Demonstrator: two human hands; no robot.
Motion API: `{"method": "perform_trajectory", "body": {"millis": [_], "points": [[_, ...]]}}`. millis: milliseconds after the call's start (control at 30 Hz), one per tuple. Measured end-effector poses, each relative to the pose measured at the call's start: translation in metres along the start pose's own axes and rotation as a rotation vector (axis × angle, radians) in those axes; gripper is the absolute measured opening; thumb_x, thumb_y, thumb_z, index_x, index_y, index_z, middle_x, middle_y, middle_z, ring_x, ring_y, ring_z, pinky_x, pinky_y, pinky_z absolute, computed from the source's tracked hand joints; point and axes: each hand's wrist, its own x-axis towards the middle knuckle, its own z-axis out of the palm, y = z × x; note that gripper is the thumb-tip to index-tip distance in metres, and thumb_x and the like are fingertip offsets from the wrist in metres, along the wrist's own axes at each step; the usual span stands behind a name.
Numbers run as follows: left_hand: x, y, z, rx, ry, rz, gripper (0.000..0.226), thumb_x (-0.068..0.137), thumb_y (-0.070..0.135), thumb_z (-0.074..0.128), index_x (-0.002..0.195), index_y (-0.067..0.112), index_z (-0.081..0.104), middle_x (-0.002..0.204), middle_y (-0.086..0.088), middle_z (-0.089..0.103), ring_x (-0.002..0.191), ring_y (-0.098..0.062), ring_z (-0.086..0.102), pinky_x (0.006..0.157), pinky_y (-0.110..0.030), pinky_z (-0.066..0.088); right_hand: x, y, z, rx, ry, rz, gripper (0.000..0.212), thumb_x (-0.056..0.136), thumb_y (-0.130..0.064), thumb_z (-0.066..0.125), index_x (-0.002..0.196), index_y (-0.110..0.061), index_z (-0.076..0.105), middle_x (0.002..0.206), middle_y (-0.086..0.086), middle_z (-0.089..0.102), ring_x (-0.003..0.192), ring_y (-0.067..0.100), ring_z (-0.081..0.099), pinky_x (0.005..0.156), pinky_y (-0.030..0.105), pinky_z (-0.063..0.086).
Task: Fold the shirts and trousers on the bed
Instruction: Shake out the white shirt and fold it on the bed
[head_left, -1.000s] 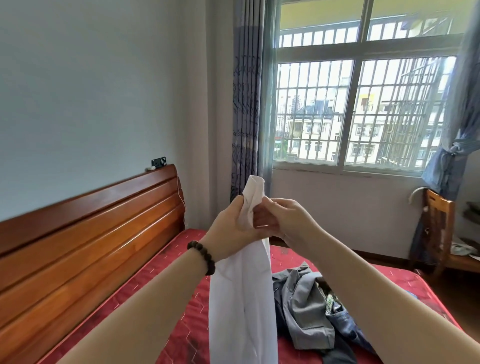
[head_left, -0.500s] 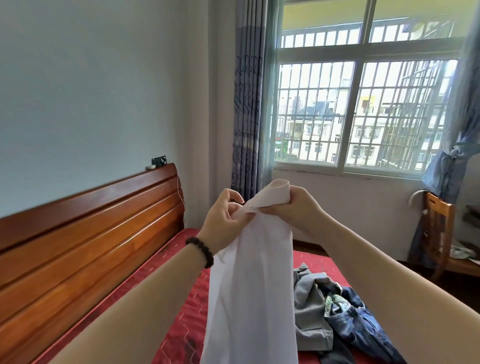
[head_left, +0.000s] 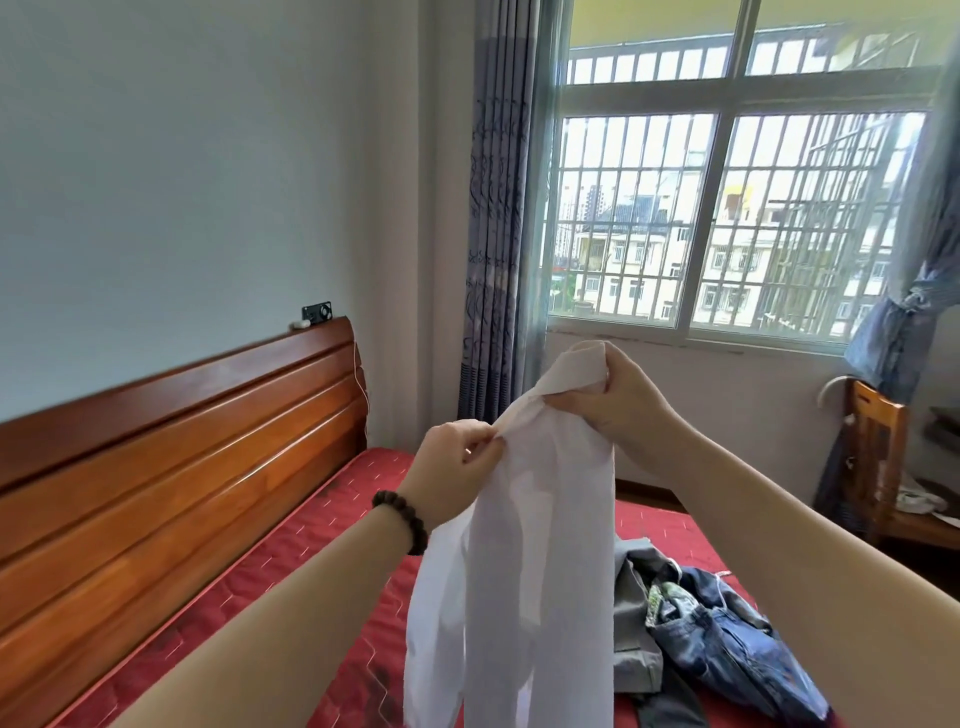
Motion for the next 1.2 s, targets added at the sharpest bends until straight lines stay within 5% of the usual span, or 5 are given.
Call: {"method": "perform_trajectory", "body": {"millis": [267, 500, 700, 967, 1200], "points": [[0.007, 0.0, -0.01, 0.045, -0.076, 0.108, 0.023, 0.094, 0.022, 0.056, 0.085, 0.01, 0.074, 0.072, -0.01, 0.06, 0.066, -0.02, 0.054, 0.062, -0.025, 0.045, -0.003, -0.05, -0.039, -0.455, -0.434, -0.089, 0.051, 0.066, -0.033, 0.086, 0.11, -0.037, 0.062, 0.112, -0.01, 0.065, 0.098, 0.013, 0.063, 0.084, 0.029, 0.053], [0.006, 0.009, -0.009, 0.07, -0.105, 0.175, 0.017, 0.091, 0.011, 0.059, 0.09, 0.006, 0.075, 0.072, 0.01, 0.059, 0.069, -0.001, 0.055, 0.064, -0.006, 0.037, 0.0, -0.061, -0.021, -1.174, -0.613, -0.043, 0.027, 0.071, -0.048, 0.078, 0.092, -0.032, 0.071, 0.092, -0.015, 0.062, 0.086, 0.005, 0.055, 0.073, 0.023, 0.045], [0.002, 0.006, -0.01, 0.032, -0.156, 0.18, 0.014, 0.09, 0.01, 0.06, 0.087, 0.006, 0.074, 0.073, 0.01, 0.06, 0.069, -0.002, 0.055, 0.065, -0.01, 0.042, 0.006, -0.049, -0.002, -1.279, -0.703, -0.076, 0.021, 0.073, -0.047, 0.075, 0.069, -0.027, 0.069, 0.068, -0.011, 0.06, 0.067, 0.004, 0.052, 0.063, 0.021, 0.044], [-0.041, -0.004, 0.017, 0.395, 0.0, -0.068, 0.065, 0.064, 0.081, 0.046, 0.101, 0.029, 0.054, 0.099, 0.01, 0.048, 0.09, -0.012, 0.049, 0.084, -0.032, 0.04, 0.016, -0.033, 0.016, -1.198, -0.477, -0.245, 0.039, 0.071, -0.022, 0.065, 0.047, -0.014, 0.035, 0.047, -0.002, 0.028, 0.05, 0.014, 0.024, 0.052, 0.031, 0.026], [-0.044, 0.014, 0.06, 0.499, 0.054, -0.394, 0.071, 0.069, 0.078, 0.048, 0.112, 0.022, 0.049, 0.1, 0.006, 0.036, 0.103, -0.021, 0.043, 0.097, -0.041, 0.033, 0.016, -0.028, 0.027, -1.189, -0.374, -0.223, 0.04, 0.071, -0.025, 0.062, 0.043, -0.014, 0.035, 0.048, -0.002, 0.024, 0.056, 0.019, 0.025, 0.05, 0.031, 0.027]]}}
